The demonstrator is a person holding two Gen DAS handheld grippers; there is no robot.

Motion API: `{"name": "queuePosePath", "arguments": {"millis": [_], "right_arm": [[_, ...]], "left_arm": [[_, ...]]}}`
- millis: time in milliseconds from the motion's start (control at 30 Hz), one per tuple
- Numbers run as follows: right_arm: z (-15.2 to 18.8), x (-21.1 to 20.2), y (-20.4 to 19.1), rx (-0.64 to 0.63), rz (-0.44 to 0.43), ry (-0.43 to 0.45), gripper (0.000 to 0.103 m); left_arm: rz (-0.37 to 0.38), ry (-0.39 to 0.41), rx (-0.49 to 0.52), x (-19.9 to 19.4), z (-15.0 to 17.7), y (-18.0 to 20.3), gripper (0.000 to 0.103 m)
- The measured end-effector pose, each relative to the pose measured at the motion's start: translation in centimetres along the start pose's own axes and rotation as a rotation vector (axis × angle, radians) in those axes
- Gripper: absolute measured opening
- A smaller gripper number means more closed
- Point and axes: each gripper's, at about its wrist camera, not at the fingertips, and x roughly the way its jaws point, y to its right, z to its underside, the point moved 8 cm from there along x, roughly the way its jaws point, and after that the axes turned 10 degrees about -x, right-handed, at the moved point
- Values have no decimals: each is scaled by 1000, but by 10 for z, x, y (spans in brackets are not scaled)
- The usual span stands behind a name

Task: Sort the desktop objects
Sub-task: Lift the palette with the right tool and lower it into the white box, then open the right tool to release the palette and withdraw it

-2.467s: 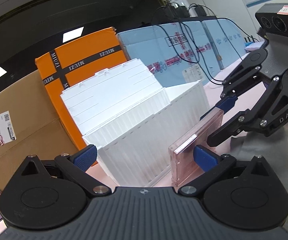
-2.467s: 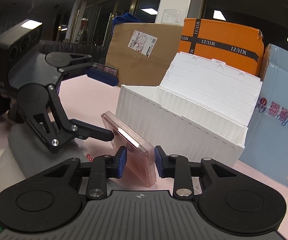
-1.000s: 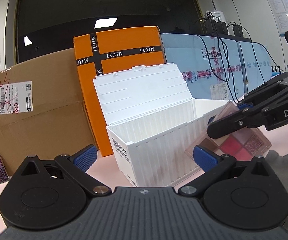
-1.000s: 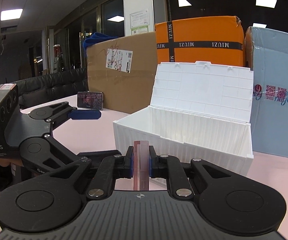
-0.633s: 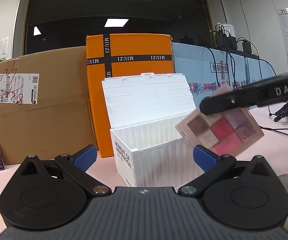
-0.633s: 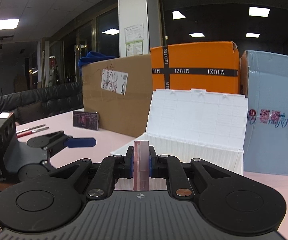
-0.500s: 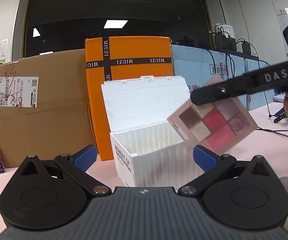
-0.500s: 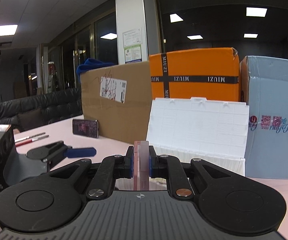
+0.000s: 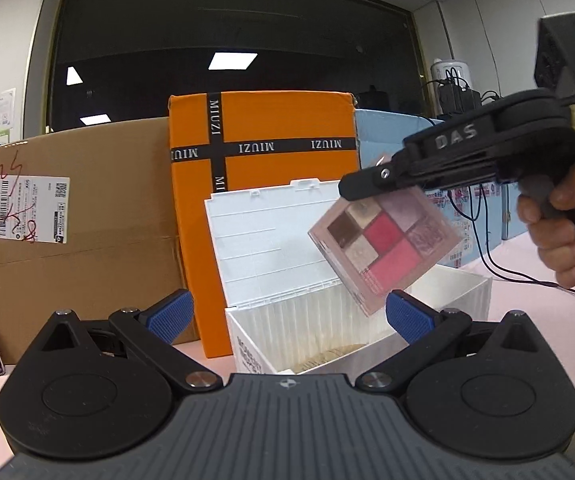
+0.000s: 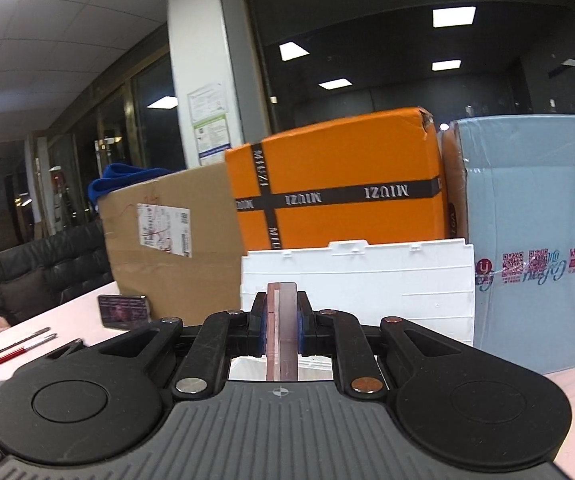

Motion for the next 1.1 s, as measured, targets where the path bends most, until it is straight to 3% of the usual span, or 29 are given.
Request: {"name": "queuePosePath", "arguments": {"millis": [267, 600, 1100], "right_arm": [[32, 27, 2, 59, -12, -97, 12], [41, 33, 9, 59, -32, -123, 14], [66, 28, 55, 114, 42, -221, 16]], "left_arm": [[-14, 22, -53, -7, 2, -13, 103], [-5, -9, -56, -3, 14, -12, 103], [4, -37, -40, 0, 23, -5, 103]]}}
